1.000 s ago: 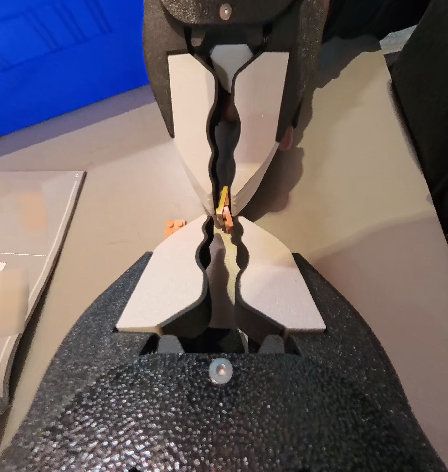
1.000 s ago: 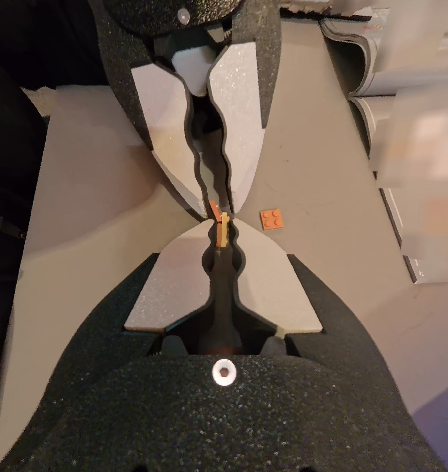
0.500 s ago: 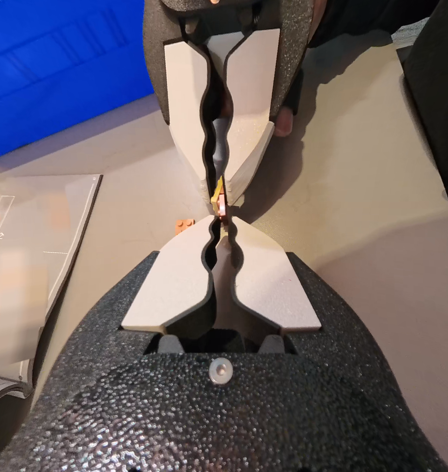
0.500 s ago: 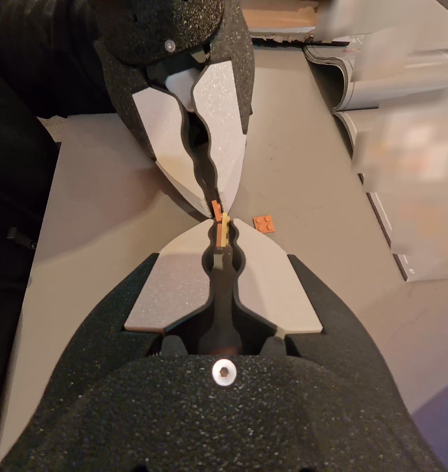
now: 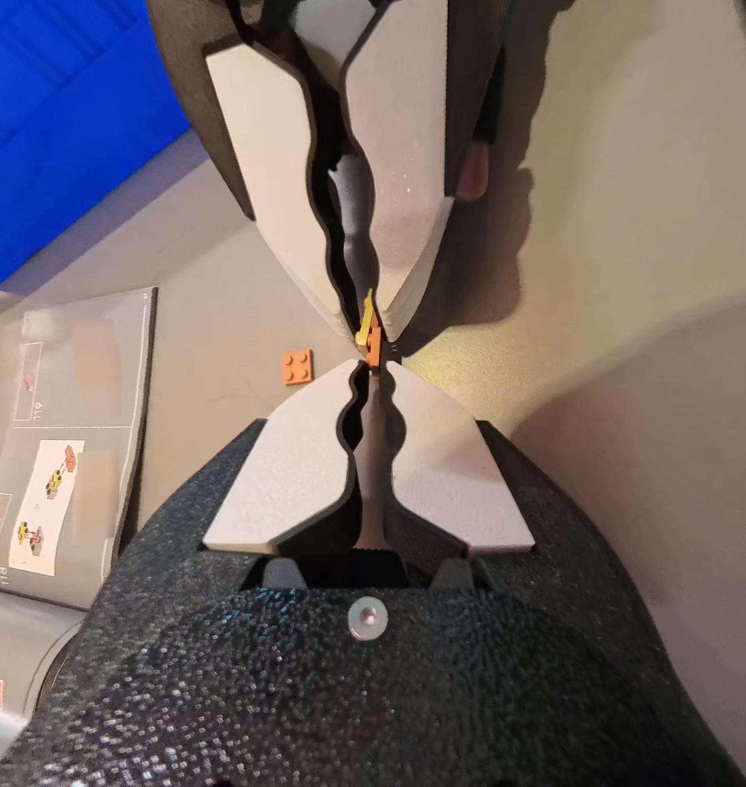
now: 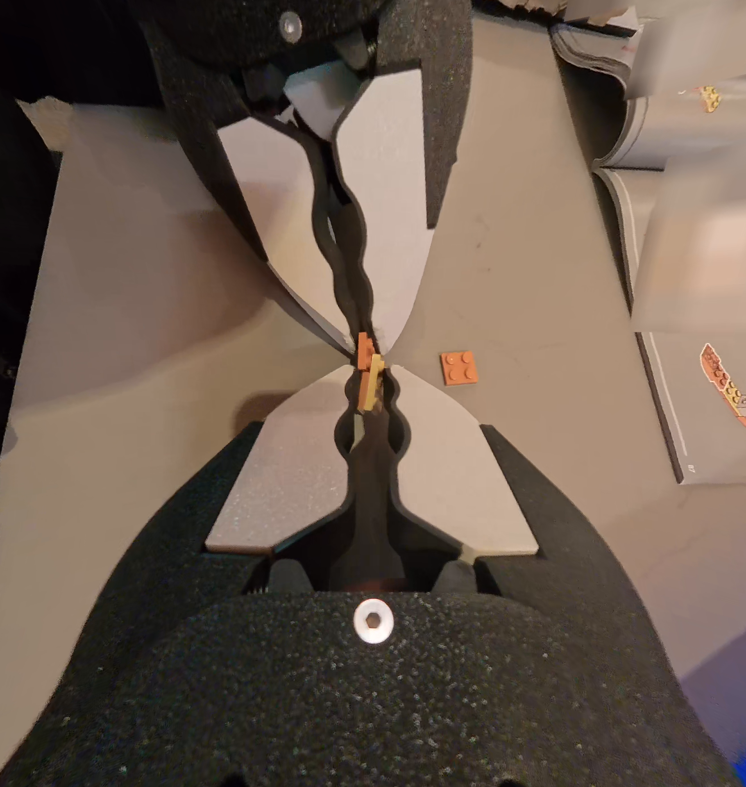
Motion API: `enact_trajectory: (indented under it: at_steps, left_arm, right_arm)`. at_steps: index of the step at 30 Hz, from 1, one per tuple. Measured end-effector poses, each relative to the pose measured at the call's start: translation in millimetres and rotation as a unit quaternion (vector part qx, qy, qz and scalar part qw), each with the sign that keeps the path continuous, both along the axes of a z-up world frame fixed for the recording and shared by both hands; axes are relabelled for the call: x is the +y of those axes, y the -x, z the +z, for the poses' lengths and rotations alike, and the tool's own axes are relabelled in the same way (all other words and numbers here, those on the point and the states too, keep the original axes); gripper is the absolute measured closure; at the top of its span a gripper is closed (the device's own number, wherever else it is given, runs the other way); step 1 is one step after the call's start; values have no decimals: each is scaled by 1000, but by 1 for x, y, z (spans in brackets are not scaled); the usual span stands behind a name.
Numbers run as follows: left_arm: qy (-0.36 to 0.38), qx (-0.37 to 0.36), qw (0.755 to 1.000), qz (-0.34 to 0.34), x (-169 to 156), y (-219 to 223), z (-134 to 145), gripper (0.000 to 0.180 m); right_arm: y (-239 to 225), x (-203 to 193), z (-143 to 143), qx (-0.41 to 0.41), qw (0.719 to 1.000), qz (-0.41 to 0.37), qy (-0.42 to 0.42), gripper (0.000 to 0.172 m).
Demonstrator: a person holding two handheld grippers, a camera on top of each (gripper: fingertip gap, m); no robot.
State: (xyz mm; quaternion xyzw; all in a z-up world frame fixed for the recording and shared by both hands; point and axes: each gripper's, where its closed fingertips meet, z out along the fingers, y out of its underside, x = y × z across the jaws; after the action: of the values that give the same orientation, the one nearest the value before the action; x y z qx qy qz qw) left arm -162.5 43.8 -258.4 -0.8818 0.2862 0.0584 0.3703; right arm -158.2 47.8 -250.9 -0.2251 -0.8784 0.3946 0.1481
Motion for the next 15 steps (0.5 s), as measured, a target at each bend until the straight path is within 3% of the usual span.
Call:
enact_trajectory:
  at_steps: [6,15]
  left_arm:
    - [15,-10,1000,-9,-2,-4,-5,176]
    - [-23,-6,1000,-11,4,-5,2,168]
  right_arm:
    - [-4,-3,-2,7,1000,16,-14,162]
    - [-1,1,3,-7,1000,-2,16,163]
